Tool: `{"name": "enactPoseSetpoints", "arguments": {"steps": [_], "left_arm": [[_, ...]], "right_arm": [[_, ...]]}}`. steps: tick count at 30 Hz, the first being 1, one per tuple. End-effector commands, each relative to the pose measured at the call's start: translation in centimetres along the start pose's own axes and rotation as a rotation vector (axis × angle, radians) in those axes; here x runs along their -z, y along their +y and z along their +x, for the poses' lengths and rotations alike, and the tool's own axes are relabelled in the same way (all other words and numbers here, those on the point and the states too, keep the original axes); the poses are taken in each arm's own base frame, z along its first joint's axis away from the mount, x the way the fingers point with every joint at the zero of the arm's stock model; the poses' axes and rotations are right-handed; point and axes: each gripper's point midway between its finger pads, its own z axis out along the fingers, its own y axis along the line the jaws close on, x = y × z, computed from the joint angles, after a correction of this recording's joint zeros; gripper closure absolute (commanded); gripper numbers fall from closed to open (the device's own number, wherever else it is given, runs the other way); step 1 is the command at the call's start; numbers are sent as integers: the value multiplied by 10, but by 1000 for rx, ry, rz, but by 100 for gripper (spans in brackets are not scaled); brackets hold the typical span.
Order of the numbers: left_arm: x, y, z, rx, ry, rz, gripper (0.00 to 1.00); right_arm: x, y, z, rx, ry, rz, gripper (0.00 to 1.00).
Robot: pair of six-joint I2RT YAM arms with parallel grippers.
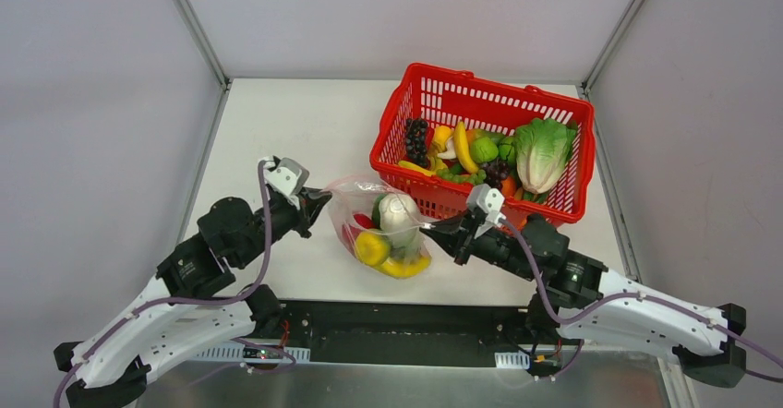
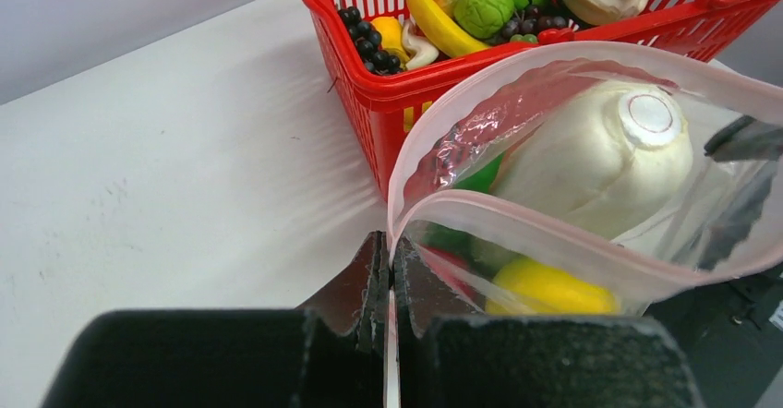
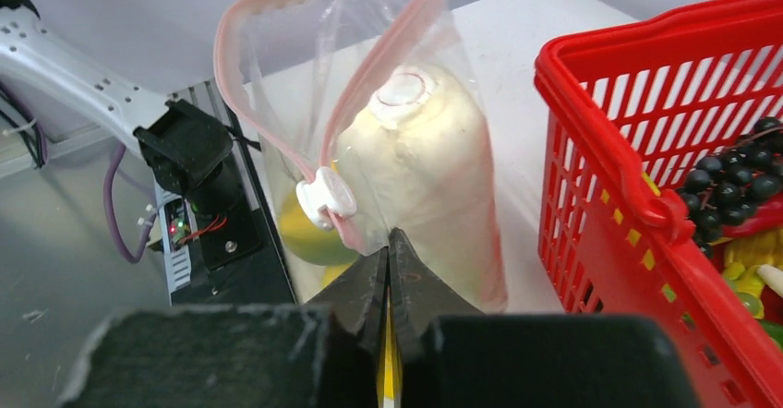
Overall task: Place the food in the zip-top bag and seal the zipper
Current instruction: Adjust the zipper food storage bag at the center of the board.
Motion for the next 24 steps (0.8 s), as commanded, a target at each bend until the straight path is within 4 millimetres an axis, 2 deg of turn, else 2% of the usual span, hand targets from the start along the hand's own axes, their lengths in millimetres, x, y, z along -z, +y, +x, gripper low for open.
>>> {"name": "enactPoseSetpoints", "arguments": {"steps": [1,3,6,10,12,18,21,24], "left_arm": [[28,11,-37,37,-55,-31,100],[35,8,-36,35,-24,-8,100],[44,6,-27,46,28,8,100],[49,6,-18,75,50,10,100],[48,5,-13,86,60,11,100],[36,4,3,128,76,-10,100],[31,8,3,155,53,-44,100],[30,14,-3,172,24,-79,100]], "right_arm": [[9,-12,-49,-18,-141,81,100],[8,-25,-50,-7,-118,160,100],[3,-43,-39,2,-49,250,100],[-7,-51,-28,-50,8,262,100],[-11,-46,-24,-78,25,201,100],[-22,-12,-26,-152,41,-54,100],[-27,-1,-19,-179,98,-139,100],[-28,-1,-14,-180,126,-150,92]]}}
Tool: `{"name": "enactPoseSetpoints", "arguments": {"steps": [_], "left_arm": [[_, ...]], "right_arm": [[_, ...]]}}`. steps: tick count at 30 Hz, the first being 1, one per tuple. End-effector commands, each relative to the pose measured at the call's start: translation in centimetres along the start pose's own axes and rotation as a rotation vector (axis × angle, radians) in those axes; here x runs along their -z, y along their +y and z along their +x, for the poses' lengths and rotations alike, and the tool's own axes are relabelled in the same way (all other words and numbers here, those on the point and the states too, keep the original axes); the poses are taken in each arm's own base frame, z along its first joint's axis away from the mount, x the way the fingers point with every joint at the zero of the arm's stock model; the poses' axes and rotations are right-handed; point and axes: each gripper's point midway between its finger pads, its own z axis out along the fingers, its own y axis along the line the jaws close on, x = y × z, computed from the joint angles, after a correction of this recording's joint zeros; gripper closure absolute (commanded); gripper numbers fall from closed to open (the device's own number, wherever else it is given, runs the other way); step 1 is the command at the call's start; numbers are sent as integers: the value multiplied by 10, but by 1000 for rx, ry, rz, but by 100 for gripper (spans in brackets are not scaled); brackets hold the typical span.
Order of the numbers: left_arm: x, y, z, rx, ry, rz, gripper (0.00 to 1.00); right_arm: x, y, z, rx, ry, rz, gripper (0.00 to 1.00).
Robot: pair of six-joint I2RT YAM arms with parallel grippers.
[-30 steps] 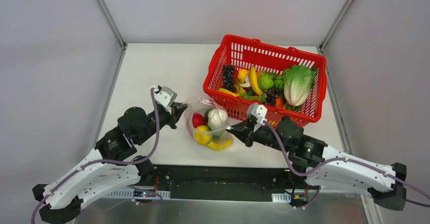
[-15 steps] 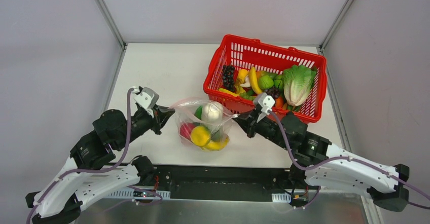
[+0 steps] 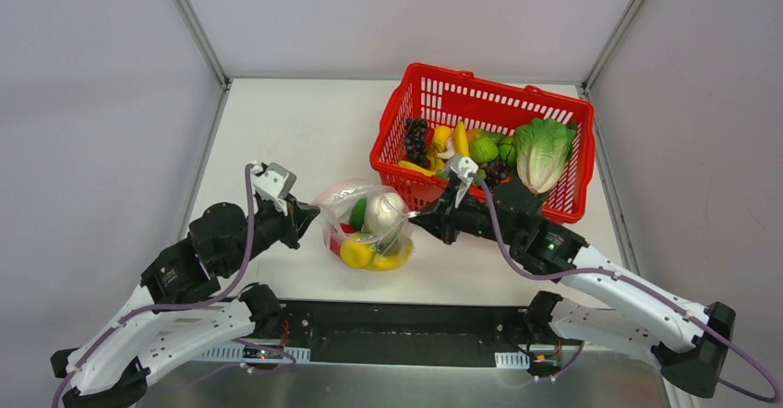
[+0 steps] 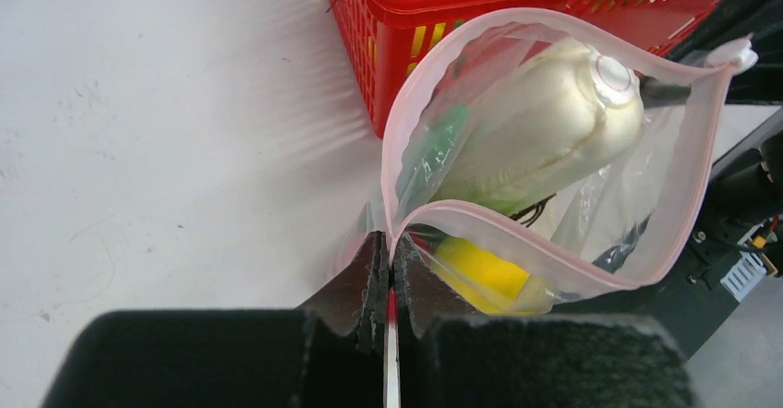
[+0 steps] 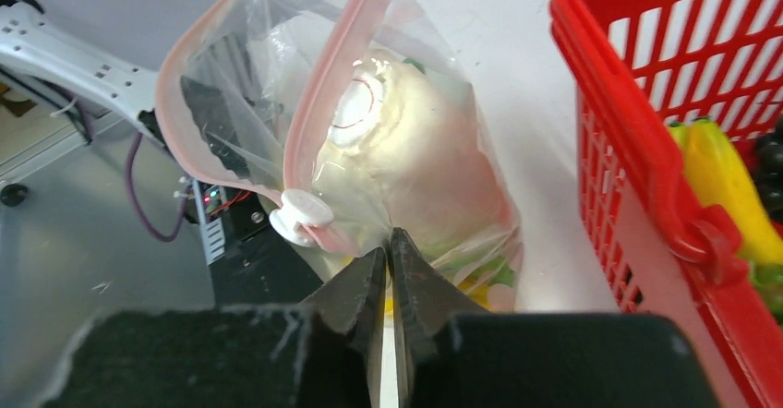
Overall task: Place the food in the zip-top bag and seal the zipper
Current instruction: Adjust the zipper food storage bag at the center of the board.
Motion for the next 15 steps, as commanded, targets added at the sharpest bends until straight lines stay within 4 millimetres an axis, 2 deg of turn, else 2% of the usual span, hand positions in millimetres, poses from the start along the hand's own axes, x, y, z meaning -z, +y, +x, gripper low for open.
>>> {"name": "enactPoseSetpoints", "arguments": {"steps": [1,4,7,10,15], "left_arm": [[1,10,-27,74,-117,-70,100],[3,14,-33,78,-131,-91,100],[2,14,-36,78,-131,-97,100],[0,13,-37,80,-128,-97,100],[-3,12,-37,88,-128,-94,100]], "right_arm": [[4,30,-21,7,-19,-158,88],[6,36,-20,37,-20,-197,68],[9,46,-19,79,-13,-267,59],[9,48,-21,108,-26,-282,59],[9,45,-23,161,-40,-276,76]]}}
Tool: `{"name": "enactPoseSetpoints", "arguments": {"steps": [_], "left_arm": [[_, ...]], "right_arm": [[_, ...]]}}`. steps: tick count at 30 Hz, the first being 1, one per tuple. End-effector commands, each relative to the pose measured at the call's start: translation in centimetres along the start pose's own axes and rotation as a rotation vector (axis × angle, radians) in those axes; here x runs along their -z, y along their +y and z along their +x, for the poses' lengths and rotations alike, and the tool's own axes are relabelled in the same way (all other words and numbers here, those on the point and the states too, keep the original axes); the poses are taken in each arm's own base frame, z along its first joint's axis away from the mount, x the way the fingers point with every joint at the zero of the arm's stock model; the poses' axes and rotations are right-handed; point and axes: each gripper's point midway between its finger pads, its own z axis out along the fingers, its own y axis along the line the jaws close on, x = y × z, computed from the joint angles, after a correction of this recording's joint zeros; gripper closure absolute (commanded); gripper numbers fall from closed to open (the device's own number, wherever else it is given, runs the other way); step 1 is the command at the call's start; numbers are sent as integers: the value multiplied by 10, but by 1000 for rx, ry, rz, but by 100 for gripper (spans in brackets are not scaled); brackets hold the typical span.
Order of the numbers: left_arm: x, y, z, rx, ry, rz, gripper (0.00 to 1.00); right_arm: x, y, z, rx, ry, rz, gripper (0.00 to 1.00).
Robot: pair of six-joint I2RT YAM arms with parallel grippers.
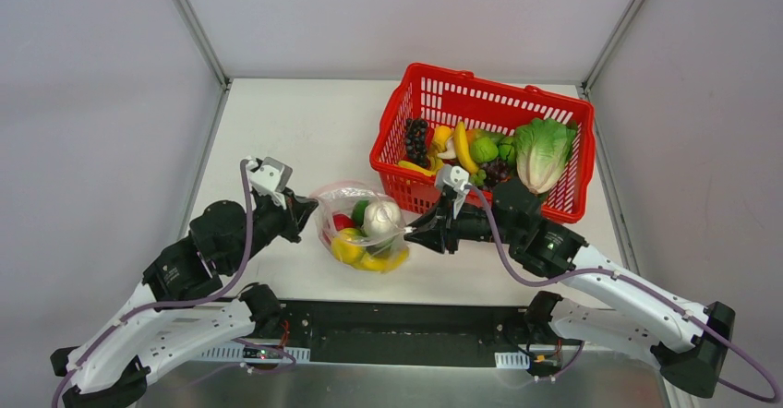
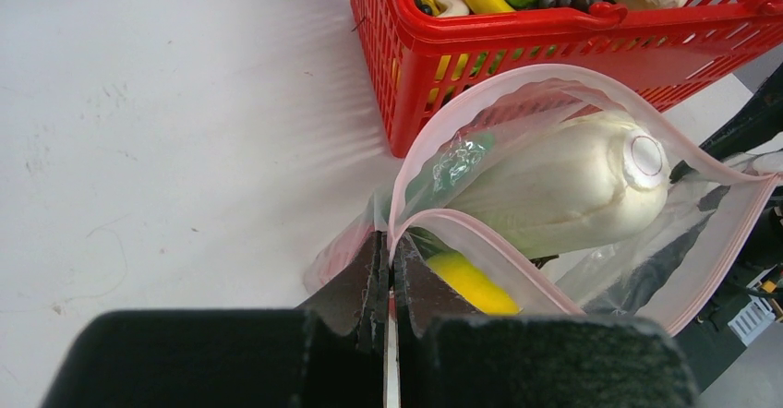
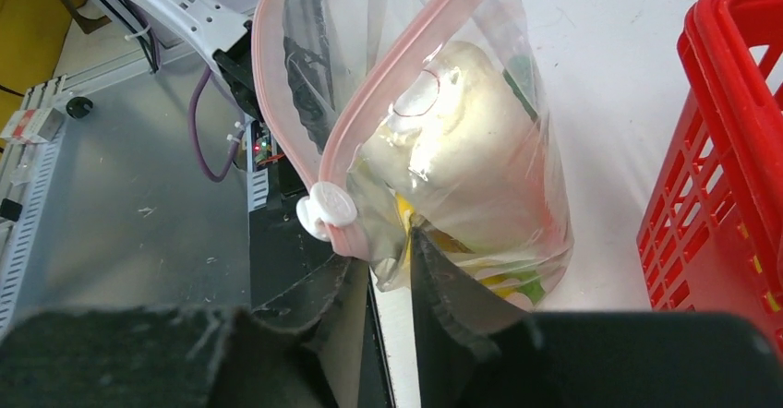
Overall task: Place the food in the zip-top bag and seal the zipper
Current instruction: Adjust the zipper food storage bag at the center of the board.
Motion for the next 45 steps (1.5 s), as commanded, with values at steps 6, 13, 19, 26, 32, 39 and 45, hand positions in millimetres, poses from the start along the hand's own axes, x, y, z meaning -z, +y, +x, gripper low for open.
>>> {"name": "enactPoseSetpoints", "arguments": {"steps": [6,13,19,26,32,39,45], "left_arm": [[-1,0,-28,55,-84,-20,100],[-3,-2,-30,51,-84,-14,100],[-3,-4,-32,58,-91,-6,100],[-2,-1,-31,60,-93,-15,100],[3,4,-32,45,-98,-32,100],[37,25,-37,10,-116,-87,100],[57,23,-29,-26,-45,-39,100]], "right_arm": [[11,11,-38,124,-130,-30,94],[14,16,-39,132,-150,-51,63],[7,13,-26,138,-98,-67,70],[7,15,-27,153,-119,-74,100],[12,1,-45,129,-189,27,100],[38,-38,-87,44,-319,298,100],[38,-45,-95,-21,-325,299,100]]}}
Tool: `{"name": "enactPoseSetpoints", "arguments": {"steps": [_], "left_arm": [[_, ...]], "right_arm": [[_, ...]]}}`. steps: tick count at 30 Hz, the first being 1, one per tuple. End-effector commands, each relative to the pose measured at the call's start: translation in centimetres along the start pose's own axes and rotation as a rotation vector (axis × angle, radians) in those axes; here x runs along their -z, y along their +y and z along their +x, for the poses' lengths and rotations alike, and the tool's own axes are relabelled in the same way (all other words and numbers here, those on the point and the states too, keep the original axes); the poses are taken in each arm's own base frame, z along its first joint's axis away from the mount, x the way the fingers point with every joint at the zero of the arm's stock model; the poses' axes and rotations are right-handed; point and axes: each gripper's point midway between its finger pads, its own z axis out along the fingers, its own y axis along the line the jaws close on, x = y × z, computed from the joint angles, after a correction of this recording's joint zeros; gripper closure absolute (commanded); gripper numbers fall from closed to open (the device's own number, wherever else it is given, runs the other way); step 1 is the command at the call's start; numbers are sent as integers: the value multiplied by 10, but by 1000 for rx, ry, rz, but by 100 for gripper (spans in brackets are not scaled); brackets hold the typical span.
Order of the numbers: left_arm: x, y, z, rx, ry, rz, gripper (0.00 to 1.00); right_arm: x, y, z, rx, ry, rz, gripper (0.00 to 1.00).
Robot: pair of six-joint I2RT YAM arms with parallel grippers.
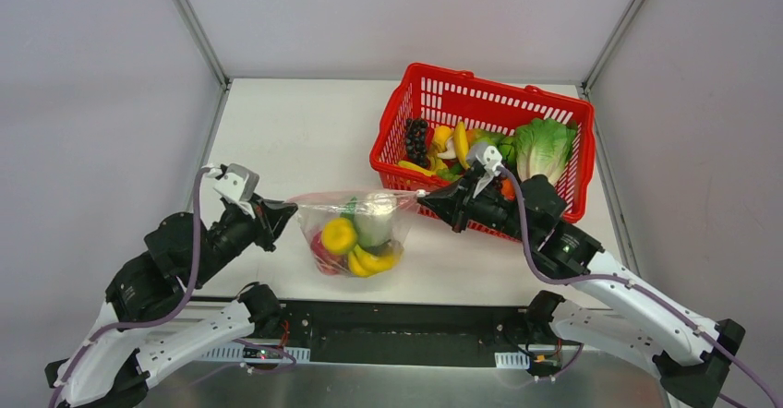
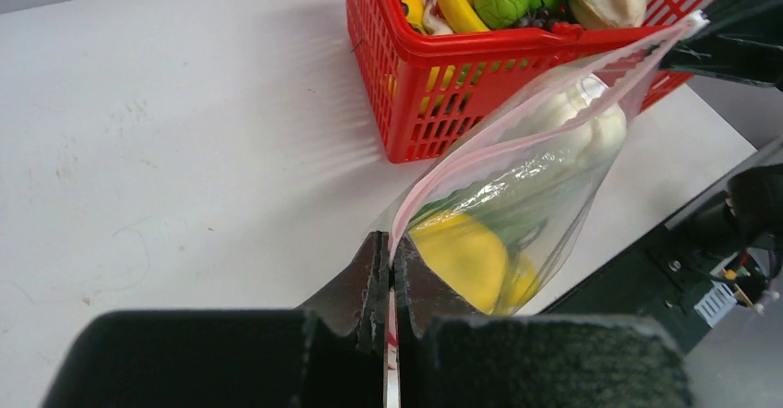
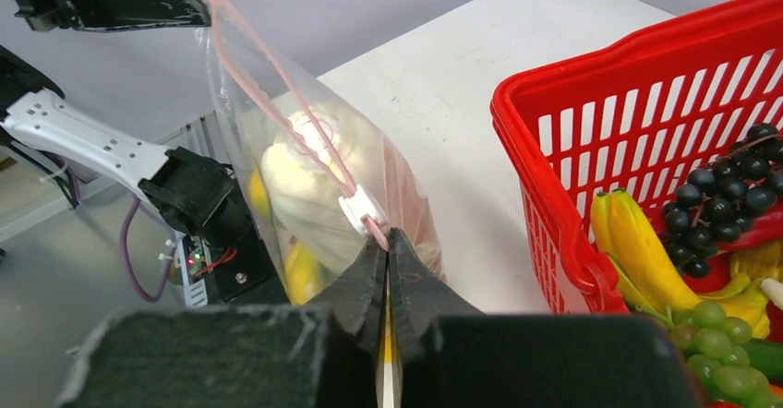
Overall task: Place the food in the zip-top bag and seal the zipper
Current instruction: Adjust the zipper food storage bag at the center of the board, then zip the zipper food storage bag at the center of the board.
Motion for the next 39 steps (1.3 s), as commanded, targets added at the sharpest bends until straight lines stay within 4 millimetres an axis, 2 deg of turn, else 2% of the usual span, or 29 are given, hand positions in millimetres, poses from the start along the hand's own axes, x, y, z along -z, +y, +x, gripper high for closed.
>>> {"name": "enactPoseSetpoints", "arguments": {"steps": [1,6,8,10,14,15,18,22,25,30,33,39], "left_arm": [[20,12,-3,-47,40,-33,100],[18,11,9,-68,100,-25,100],[15,9,9,-77,109,-23,100],[11,8,11,-89,120,-23,89],[5,13,12,-99,126,-59,55],[4,13,11,-102,122,-61,44],[3,10,-1,-95,83,-52,29],[3,-5,-25,-111,16,28,17],[-2,-29,-42,-154,-19,149,12],[-16,-96,-69,-237,-35,466,8],[-31,-127,-73,-293,25,608,9],[-67,-169,-78,-292,38,766,18]], "right_arm": [[2,-7,-46,-45,-118,44,100],[-2,7,-50,-80,-99,-78,100],[-6,14,-46,-88,-67,-131,100],[-10,17,-41,-96,-43,-160,100],[-16,12,-32,-118,-12,-152,100],[-17,11,-31,-121,-11,-149,100],[-19,9,-31,-127,-7,-145,100],[-19,7,-32,-120,-9,-140,100],[-19,6,-32,-117,-10,-136,100],[-18,8,-30,-117,-4,-148,100],[-16,10,-29,-111,-2,-160,100],[-11,15,-30,-99,-4,-182,100]]}}
